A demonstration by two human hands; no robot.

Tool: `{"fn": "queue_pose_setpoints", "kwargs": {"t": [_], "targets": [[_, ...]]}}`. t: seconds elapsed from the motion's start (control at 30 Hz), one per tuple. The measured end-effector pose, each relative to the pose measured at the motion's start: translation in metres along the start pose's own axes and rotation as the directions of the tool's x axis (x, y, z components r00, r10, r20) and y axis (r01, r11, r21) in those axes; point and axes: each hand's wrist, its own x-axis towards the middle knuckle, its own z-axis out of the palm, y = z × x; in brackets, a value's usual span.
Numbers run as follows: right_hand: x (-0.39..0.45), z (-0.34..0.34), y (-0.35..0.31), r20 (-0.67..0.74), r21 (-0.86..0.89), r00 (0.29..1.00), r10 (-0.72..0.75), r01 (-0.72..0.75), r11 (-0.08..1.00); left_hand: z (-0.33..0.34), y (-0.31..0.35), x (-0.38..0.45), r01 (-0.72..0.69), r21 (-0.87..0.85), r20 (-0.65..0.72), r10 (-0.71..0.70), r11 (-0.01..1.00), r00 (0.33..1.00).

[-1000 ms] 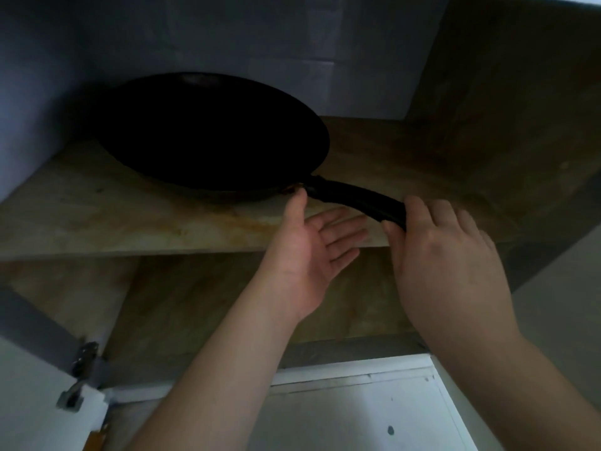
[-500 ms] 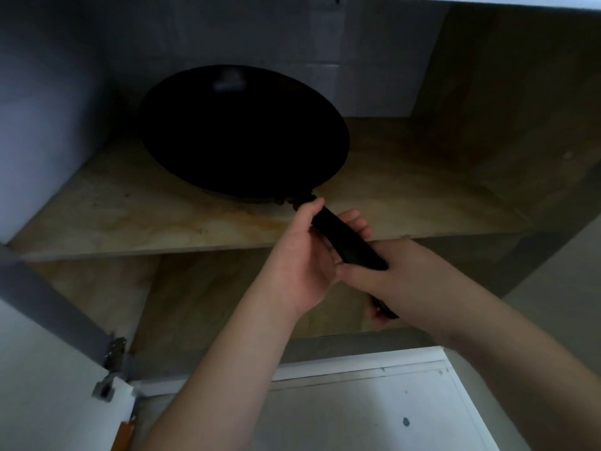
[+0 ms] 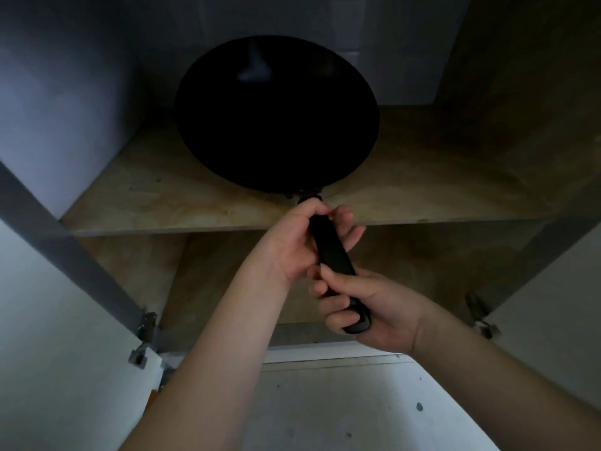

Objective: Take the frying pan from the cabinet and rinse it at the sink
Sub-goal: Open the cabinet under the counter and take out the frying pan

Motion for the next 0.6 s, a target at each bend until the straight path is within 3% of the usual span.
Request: {"fn": "queue_pose_setpoints", "kwargs": {"t": [0.1, 0.3, 0.5, 0.6], "targets": [[0.006, -0.008, 0.004, 0.073, 0.101, 0.997, 0.012, -0.019, 0.995, -0.002, -0.003, 0.007, 0.01, -0.021, -0.003, -0.01, 1.0, 1.0], [0.007, -0.02, 0.007, 0.1, 0.11, 0.993, 0.062, -0.073, 0.991, -0.004, -0.016, 0.01, 0.033, -0.029, 0.062, -0.031, 0.999, 0.998], [0.003, -0.032, 0.015, -0.071, -0.103, 0.992, 0.102, -0.109, 0.989, -0.014, -0.03, 0.012, 0.138, 0.011, 0.116, -0.138, 0.99, 0.984], [0.004, -0.034, 0.017, -0.009, -0.112, 0.994, 0.112, -0.112, 0.987, -0.019, -0.033, 0.009, 0.127, 0.032, 0.109, -0.13, 0.991, 0.986]]}}
